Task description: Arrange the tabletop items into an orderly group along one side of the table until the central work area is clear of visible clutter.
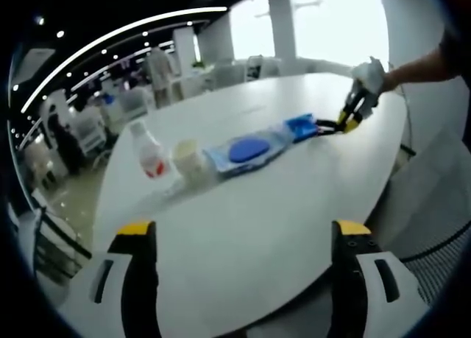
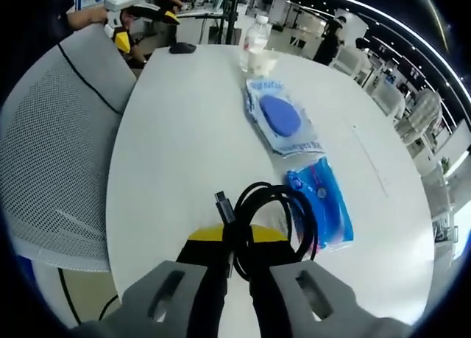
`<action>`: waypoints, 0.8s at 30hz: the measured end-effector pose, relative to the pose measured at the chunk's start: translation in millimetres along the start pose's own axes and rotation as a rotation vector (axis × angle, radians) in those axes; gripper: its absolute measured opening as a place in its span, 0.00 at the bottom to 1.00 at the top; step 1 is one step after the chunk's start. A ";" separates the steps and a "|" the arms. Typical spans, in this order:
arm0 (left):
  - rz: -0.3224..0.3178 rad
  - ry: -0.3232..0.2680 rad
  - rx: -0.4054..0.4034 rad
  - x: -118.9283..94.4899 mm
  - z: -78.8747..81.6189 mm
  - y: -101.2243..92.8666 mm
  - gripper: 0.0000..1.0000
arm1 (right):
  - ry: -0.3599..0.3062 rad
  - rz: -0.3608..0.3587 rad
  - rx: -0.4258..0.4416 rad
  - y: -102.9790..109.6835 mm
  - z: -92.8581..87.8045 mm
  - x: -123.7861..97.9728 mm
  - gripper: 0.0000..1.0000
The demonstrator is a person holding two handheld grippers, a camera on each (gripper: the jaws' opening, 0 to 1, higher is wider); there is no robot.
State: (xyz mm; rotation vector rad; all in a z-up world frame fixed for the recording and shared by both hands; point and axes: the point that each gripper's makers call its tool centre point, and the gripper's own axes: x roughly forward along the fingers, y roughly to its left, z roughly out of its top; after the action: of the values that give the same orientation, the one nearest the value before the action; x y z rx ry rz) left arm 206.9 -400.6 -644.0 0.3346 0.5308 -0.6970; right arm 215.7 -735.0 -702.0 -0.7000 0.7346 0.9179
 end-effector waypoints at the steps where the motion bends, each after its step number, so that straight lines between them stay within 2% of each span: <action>1: 0.000 -0.001 0.001 0.0 0.2 -0.2 0.95 | -0.004 -0.004 -0.003 -1.8 3.1 -2.0 0.08; 9: -0.002 0.000 0.000 -0.4 -0.4 -0.3 0.95 | -0.028 -0.019 -0.036 -7.5 20.4 -5.9 0.08; 24: 0.004 0.006 0.005 -1.2 -1.9 0.8 0.94 | -0.048 0.012 -0.083 1.3 42.8 12.3 0.08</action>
State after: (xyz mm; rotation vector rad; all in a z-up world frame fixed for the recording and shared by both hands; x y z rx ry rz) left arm 206.1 -398.5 -644.7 0.3427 0.5340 -0.6937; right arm 230.4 -695.3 -688.1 -0.7445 0.6614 0.9772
